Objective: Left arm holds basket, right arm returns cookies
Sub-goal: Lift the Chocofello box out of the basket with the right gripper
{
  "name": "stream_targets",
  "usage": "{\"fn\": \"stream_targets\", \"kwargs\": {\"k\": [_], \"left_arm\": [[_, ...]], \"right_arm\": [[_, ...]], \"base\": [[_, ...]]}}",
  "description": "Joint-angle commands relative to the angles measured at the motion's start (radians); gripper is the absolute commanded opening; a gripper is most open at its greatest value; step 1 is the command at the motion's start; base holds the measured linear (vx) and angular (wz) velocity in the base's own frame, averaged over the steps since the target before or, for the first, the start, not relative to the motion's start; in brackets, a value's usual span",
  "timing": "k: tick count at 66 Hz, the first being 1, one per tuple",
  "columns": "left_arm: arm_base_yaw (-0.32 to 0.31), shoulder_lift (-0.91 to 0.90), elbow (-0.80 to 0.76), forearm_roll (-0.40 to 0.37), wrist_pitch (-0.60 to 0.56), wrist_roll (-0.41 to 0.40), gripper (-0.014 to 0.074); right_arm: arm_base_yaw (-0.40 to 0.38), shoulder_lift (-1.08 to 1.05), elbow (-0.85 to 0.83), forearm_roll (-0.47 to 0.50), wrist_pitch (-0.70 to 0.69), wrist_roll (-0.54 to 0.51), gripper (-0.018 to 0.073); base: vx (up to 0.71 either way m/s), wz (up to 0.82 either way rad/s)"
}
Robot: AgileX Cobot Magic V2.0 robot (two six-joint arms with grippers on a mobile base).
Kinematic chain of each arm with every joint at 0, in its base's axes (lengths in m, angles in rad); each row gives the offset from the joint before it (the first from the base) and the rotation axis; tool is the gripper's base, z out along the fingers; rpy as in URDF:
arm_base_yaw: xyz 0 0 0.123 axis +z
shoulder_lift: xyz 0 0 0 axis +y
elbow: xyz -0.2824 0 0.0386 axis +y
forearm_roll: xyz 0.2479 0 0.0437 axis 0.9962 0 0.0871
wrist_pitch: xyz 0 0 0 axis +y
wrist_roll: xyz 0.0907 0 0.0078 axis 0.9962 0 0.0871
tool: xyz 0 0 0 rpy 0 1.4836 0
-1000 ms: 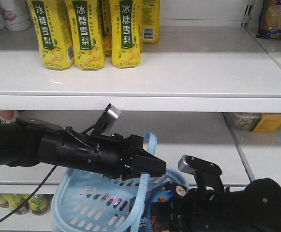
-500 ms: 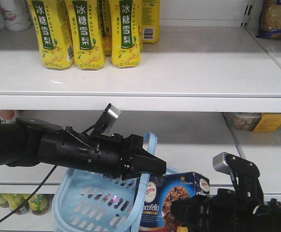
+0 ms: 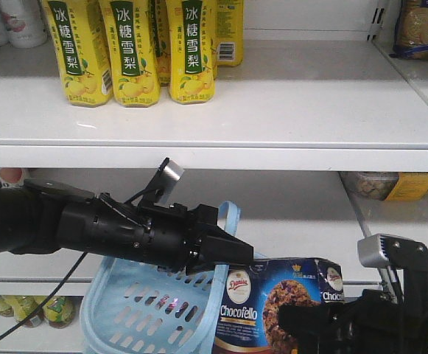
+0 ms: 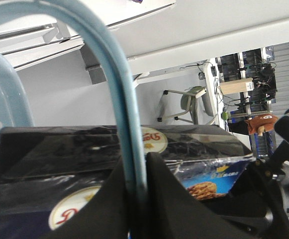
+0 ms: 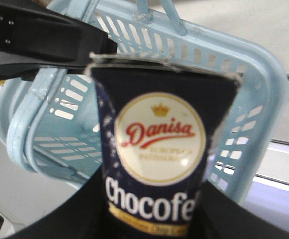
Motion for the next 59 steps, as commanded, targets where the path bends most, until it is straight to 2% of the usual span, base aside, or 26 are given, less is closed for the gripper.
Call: {"fn": "stream_targets", "kwargs": {"k": [1,18,23,31,40,49,59], "left_arm": [[0.010,-0.052,-0.037,-0.102,-0.013,0.065,-0.0003],[0.010,-0.052,-0.037,-0.102,-0.013,0.065,-0.0003],[0.010,-0.052,-0.037,-0.102,-0.013,0.065,-0.0003],[0.010,-0.052,-0.037,-0.102,-0.013,0.065,-0.0003],[0.010,-0.052,-0.037,-0.102,-0.013,0.065,-0.0003],[0.010,-0.052,-0.037,-0.102,-0.013,0.065,-0.0003],[0.010,-0.052,-0.037,-0.102,-0.013,0.065,-0.0003]], "right_arm": [[-0.002,-0.042,-0.030,-0.159,-0.027,0.134,0.0130],[-0.002,-0.163,-0.037,-0.555,0.095,0.501,0.0130],[-0.002,-0.211,-0.058,-0.635,0.150,0.581,0.0131],[-0.002,-0.290,-0.138,-0.723,0.275,0.617,0.0132],[-0.002,-0.359,-0.264,-0.750,0.381,0.617,0.0133],[-0.002,-0.376,-0.386,-0.802,0.382,0.604,0.0133],[-0.002,-0.341,-0.484,-0.974,0.332,0.646,0.0133]], "base": [[0.00,0.00],[0.00,0.00],[0.00,0.00],[0.00,0.00],[0.00,0.00],[0.00,0.00],[0.00,0.00]]}}
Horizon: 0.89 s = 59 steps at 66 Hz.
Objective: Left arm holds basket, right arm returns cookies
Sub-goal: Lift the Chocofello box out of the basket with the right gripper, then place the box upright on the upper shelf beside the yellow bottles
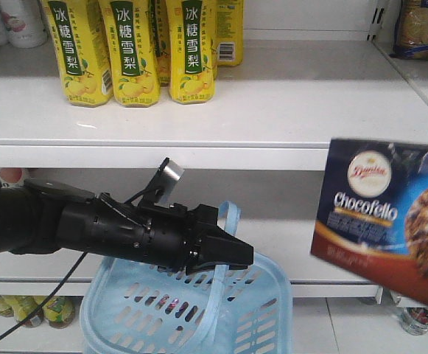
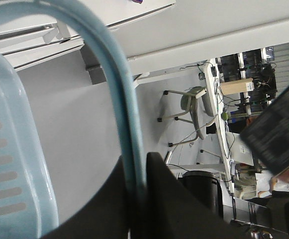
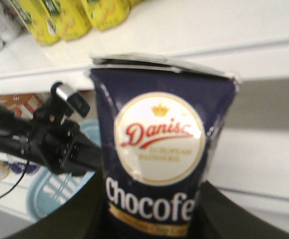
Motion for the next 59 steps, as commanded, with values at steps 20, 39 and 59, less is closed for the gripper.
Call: {"fn": "stream_targets", "kwargs": {"k": [20,39,59], "left_arm": [[0.010,-0.052,-0.037,-0.101,-0.013,0.065,-0.0003],[0.010,-0.052,-0.037,-0.101,-0.013,0.065,-0.0003],[0.010,-0.052,-0.037,-0.101,-0.013,0.065,-0.0003]], "right_arm": [[-0.002,0.252,-0.170,-0.665,-0.166,0.354,0.0133],[-0.002,0.516,-0.272,-1.055,-0.045,0.698,0.0133],[-0.046,0.684,-0.340,-1.126,-0.019,0.705,0.0133]], "base": [[0.00,0.00],[0.00,0.00],[0.00,0.00]]}}
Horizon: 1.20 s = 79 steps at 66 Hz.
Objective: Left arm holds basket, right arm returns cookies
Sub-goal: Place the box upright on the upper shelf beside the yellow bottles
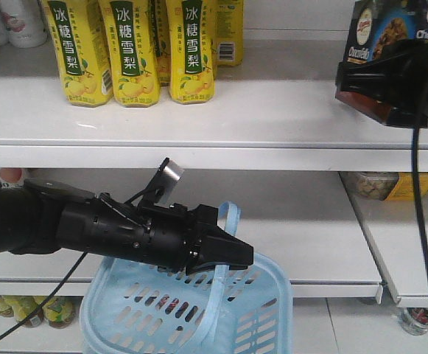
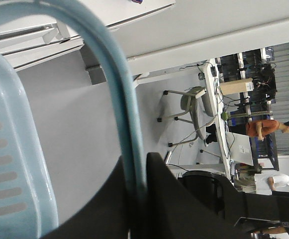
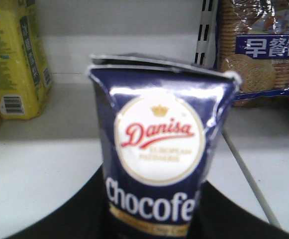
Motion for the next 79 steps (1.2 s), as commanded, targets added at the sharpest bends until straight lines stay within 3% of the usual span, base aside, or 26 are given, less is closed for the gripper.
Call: {"fn": "stream_targets", "kwargs": {"k": [1,19,30,51,79], "left_arm": [[0.010,-0.052,-0.037,-0.101,-0.014,0.065,-0.0003],[0.010,-0.052,-0.037,-0.101,-0.014,0.065,-0.0003],[0.010,-0.052,-0.037,-0.101,-0.014,0.065,-0.0003],[0.010,-0.052,-0.037,-0.101,-0.014,0.065,-0.0003],[0.010,-0.052,-0.037,-0.101,-0.014,0.065,-0.0003]], "right_arm": [[-0.047,0.023,-0.052,-0.088,-0.021,0.014,0.0133],[-0.198,0.071,-0.058,-0.014,-0.263,0.020,0.0133],[-0.249,0.110,-0.058,0.010,-0.291,0.018,0.0137],[-0.251,0.137,-0.060,0.012,-0.344,-0.026,0.0220],[-0.251,0.126,-0.060,0.087,-0.327,-0.026,0.0474]], "base": [[0.00,0.00],[0.00,0.00],[0.00,0.00],[0.00,0.00],[0.00,0.00]]}}
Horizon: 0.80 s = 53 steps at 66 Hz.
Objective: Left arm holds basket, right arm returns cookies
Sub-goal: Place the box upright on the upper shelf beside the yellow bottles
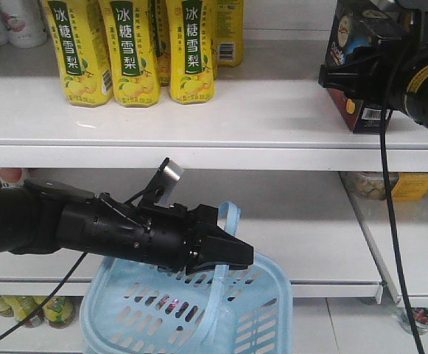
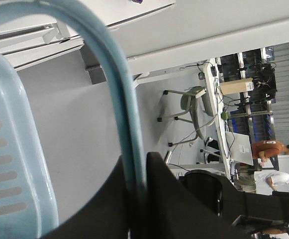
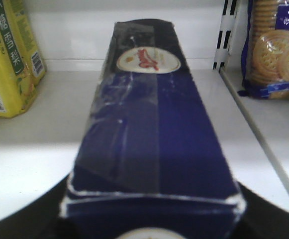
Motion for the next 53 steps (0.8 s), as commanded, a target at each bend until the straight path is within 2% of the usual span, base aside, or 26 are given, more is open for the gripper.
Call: {"fn": "stream_targets", "kwargs": {"k": [1,16,23,34,53], "left_arm": [[0.010,-0.052,-0.037,-0.101,-0.014,0.065,-0.0003],[0.010,-0.052,-0.037,-0.101,-0.014,0.065,-0.0003],[0.010,-0.052,-0.037,-0.101,-0.014,0.065,-0.0003],[0.010,-0.052,-0.037,-0.101,-0.014,0.065,-0.0003],[0.010,-0.052,-0.037,-0.101,-0.014,0.065,-0.0003]], "right_arm": [[-0.007,-0.037,-0.030,0.006,-0.009,-0.007,0.0480],[-0.004,-0.093,-0.022,0.096,0.032,-0.061,0.0501],[-0.004,-0.122,-0.014,0.152,0.066,-0.127,0.0501],[-0.004,-0.195,0.039,0.233,0.036,-0.224,0.0501],[-0.004,-0.372,0.192,0.258,-0.025,-0.228,0.0499]], "base": [[0.00,0.00],[0.00,0.00],[0.00,0.00],[0.00,0.00],[0.00,0.00]]}}
